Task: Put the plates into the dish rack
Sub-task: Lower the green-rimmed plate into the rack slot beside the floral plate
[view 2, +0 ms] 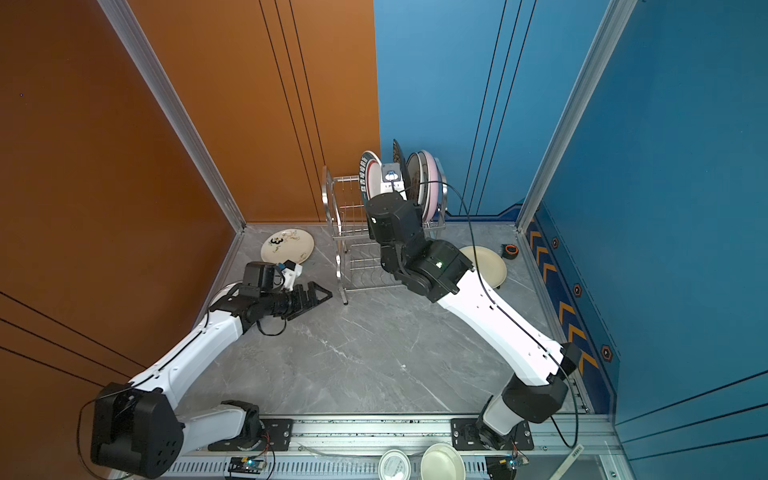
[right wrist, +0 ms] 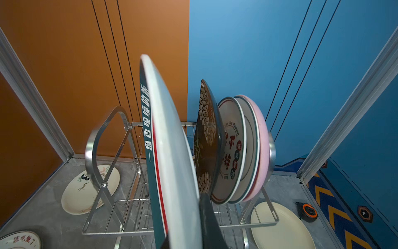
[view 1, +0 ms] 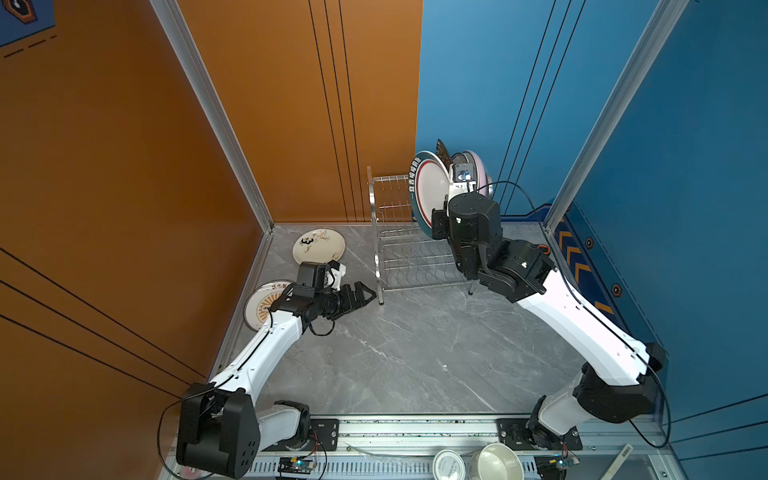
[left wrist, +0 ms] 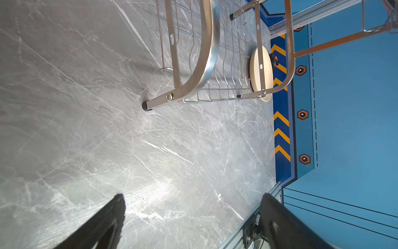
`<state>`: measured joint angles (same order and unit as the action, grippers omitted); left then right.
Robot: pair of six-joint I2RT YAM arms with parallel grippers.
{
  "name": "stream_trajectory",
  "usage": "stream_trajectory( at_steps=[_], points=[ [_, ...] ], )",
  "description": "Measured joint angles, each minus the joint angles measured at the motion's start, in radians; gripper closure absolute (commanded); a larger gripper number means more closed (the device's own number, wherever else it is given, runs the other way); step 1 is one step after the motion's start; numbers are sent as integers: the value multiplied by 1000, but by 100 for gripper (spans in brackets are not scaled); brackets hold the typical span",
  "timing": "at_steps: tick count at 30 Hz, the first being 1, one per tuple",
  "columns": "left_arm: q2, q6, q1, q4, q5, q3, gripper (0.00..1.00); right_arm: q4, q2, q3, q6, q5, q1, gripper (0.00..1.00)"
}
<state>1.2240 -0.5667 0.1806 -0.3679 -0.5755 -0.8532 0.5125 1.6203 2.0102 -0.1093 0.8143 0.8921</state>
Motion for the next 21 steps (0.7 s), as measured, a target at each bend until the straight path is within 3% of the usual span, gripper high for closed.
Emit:
stream_trajectory(
  at_steps=[8, 21],
  points=[
    [0, 3, -11, 0, -1, -2, 0, -159, 167, 97, 133, 59, -51, 100],
    [3, 14, -39, 0, -4, -7, 1, -211, 309, 208, 174, 81, -130, 100]
  ],
)
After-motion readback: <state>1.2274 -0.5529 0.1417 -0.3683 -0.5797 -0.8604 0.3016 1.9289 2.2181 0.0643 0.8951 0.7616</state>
